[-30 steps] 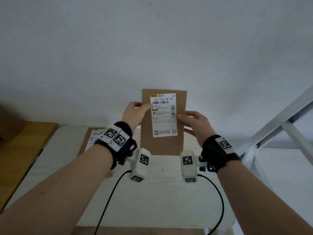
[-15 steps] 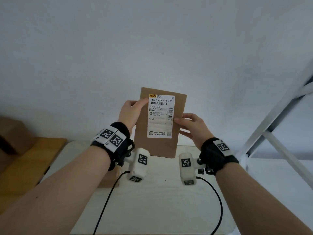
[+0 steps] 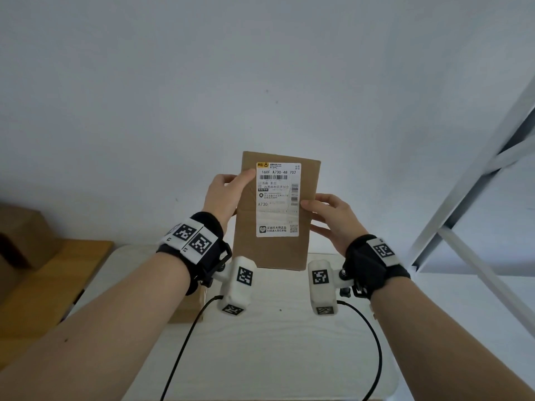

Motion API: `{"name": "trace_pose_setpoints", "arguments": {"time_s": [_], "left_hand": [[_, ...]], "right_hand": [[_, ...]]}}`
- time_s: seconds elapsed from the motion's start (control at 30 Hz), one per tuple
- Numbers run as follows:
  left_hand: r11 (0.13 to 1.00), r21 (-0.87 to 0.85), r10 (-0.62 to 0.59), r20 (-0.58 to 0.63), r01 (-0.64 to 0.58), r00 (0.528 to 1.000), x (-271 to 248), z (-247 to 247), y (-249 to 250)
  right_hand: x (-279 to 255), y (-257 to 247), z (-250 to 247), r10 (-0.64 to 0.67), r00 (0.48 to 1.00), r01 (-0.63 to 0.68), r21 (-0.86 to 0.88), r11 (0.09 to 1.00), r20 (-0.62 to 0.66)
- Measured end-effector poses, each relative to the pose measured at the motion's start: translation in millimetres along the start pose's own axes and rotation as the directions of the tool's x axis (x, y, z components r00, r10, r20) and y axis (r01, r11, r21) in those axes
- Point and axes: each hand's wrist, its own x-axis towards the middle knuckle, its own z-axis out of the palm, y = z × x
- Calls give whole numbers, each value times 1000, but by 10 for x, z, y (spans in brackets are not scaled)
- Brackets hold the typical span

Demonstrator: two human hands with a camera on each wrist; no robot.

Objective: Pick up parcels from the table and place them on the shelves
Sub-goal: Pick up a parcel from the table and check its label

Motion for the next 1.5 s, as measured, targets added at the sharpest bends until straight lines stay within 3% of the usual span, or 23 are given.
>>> {"name": "trace_pose_setpoints", "arguments": {"time_s": [0.47,0.9,1.5], "left_hand": [[999,-35,13,39,-12,999,38,68,-30],[998,41,49,122,-55,991,83,279,-54],[990,74,101,211,-119,972,263,1142,-177]], "right_hand": [[-8,-47,-63,-12,999,13,8,1000,-46],[79,-69,-293,-22,999,20,-34,999,-48],[328,-39,-1020,-37,997,44,105,994,-73]]}}
